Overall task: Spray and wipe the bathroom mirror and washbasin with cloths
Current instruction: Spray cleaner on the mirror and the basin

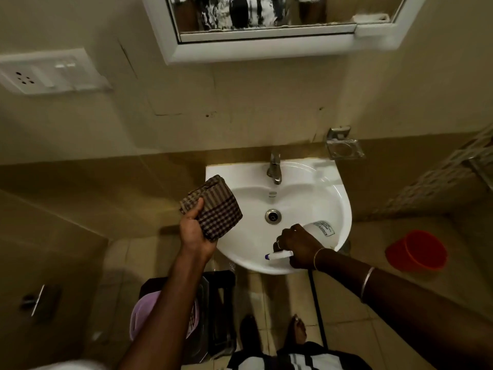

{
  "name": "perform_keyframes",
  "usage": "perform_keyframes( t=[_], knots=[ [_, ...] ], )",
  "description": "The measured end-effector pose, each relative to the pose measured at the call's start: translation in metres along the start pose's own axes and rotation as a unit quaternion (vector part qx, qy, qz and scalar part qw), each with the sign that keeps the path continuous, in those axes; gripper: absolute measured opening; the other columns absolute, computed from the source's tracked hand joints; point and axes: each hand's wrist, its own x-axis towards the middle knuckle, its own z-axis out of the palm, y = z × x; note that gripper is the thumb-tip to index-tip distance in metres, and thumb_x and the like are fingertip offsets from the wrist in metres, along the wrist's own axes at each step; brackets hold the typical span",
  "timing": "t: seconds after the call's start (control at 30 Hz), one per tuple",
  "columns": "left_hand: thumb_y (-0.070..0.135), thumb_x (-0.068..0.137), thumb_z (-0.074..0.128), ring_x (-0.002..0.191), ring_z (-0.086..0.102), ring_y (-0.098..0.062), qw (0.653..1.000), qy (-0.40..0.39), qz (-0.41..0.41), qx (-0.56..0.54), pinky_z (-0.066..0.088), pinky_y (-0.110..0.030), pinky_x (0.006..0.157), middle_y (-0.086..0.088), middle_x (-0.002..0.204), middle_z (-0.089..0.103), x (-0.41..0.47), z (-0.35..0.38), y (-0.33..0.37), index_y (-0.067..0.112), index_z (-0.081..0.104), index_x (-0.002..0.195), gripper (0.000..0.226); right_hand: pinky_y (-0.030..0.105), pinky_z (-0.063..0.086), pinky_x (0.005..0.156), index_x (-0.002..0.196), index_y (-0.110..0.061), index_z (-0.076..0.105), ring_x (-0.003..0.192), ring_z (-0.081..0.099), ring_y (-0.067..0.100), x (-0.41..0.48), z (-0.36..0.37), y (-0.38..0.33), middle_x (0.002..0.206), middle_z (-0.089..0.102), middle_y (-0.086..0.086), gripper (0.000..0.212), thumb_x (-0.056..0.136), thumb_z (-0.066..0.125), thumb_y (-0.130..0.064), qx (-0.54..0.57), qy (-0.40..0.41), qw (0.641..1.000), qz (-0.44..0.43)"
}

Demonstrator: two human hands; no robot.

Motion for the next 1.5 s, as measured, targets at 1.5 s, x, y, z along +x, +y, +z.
perform_keyframes(
  t=[1.5],
  knots=[
    [0.029, 0.100, 0.056, 0.120, 0.066, -0.039, 1.000, -0.002, -0.011, 0.026, 0.054, -0.058, 0.100, -0.018, 0.133, 0.069, 0.001, 0.042, -0.044, 0.013, 0.060, 0.139, 0.042, 0.035, 0.033, 0.080, 0.112, -0.039, 0.065, 0.111, 0.054, 0.017, -0.065, -0.039, 0.173, 0.106, 0.066, -0.013, 0.036, 0.084, 0.065, -0.016, -0.084, 0.033, 0.984, 0.154]
  ],
)
